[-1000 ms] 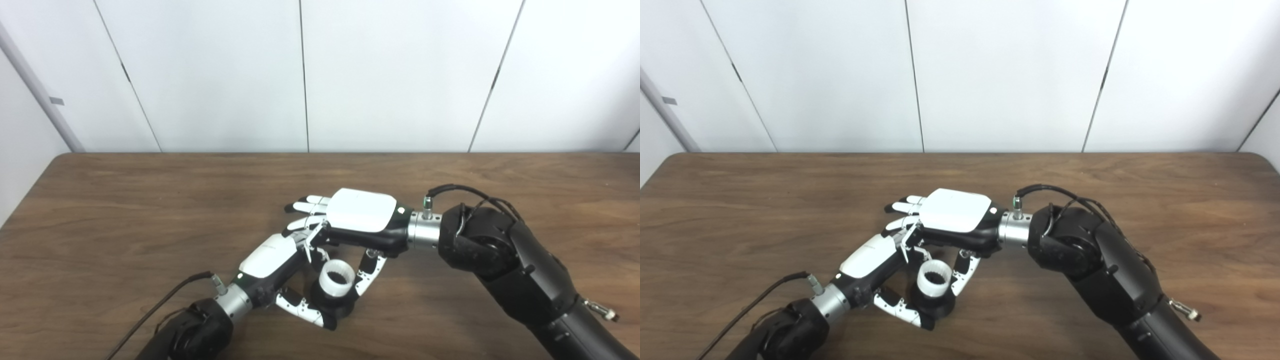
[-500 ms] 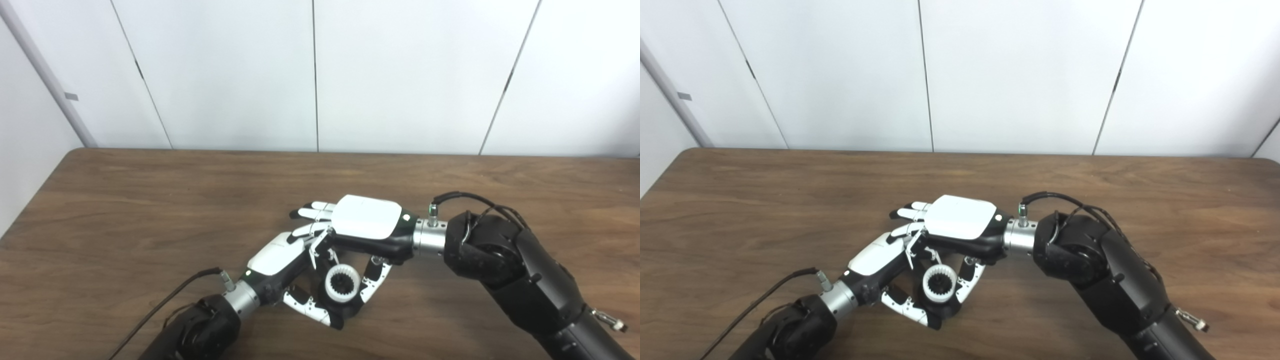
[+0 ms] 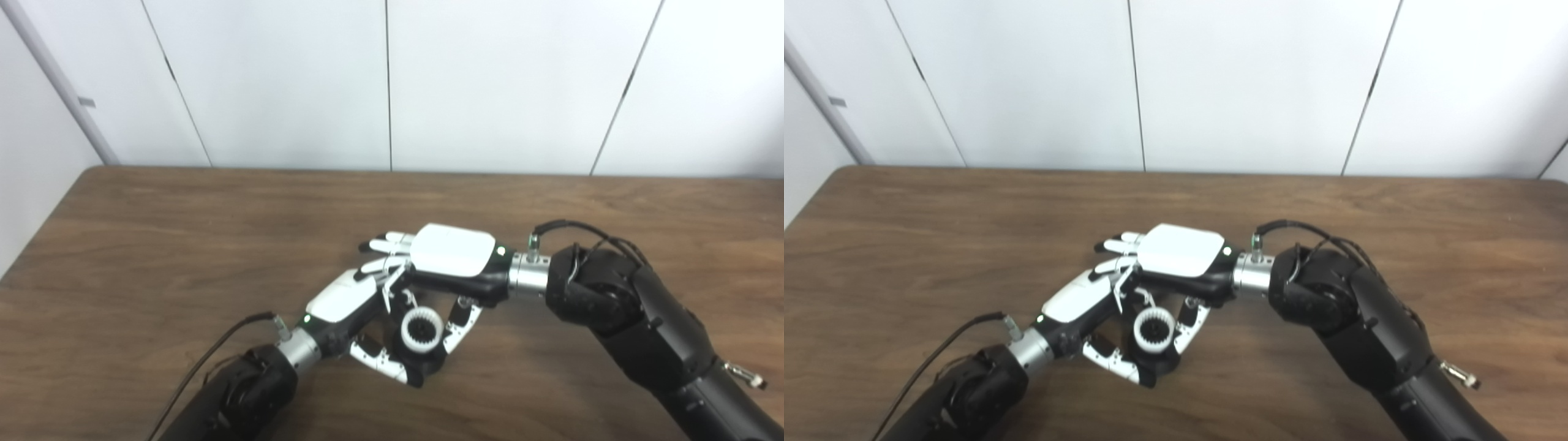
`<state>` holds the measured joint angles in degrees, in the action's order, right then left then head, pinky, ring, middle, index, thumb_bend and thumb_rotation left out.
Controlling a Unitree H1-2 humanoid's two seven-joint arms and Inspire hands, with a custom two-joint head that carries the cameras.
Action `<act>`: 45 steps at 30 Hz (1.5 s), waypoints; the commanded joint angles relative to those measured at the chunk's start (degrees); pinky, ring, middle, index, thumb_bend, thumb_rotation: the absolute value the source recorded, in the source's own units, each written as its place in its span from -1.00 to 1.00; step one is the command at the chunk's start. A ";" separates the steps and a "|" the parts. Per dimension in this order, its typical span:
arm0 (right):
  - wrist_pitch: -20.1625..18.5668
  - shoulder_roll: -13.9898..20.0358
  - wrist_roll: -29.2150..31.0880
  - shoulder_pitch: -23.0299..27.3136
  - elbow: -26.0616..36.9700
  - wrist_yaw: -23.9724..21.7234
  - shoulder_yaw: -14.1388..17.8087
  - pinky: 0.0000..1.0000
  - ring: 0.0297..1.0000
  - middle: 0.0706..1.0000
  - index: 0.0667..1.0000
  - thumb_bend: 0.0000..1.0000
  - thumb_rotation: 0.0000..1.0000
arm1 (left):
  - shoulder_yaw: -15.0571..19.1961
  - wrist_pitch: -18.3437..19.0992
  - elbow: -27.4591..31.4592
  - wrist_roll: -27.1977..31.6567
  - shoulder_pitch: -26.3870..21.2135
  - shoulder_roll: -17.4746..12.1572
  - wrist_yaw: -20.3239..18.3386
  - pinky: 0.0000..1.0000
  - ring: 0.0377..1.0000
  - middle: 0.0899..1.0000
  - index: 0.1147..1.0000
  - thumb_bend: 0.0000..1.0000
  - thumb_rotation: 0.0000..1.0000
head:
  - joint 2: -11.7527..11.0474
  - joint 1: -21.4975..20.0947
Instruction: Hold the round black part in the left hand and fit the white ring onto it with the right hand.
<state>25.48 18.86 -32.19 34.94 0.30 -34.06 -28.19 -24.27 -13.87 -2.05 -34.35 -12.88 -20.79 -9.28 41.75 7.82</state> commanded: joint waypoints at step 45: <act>1.20 2.27 1.21 1.66 1.02 -0.45 -2.01 1.00 1.00 0.73 -0.11 0.05 -0.72 | -1.95 2.32 1.79 -2.70 -0.30 2.43 -2.59 1.00 1.00 0.77 -0.17 0.05 -0.89 | 0.94 1.35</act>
<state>25.50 20.71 -31.01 35.35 0.18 -33.90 -29.32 -24.87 -11.40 -0.67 -35.91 -12.67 -19.24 -9.88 42.63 9.14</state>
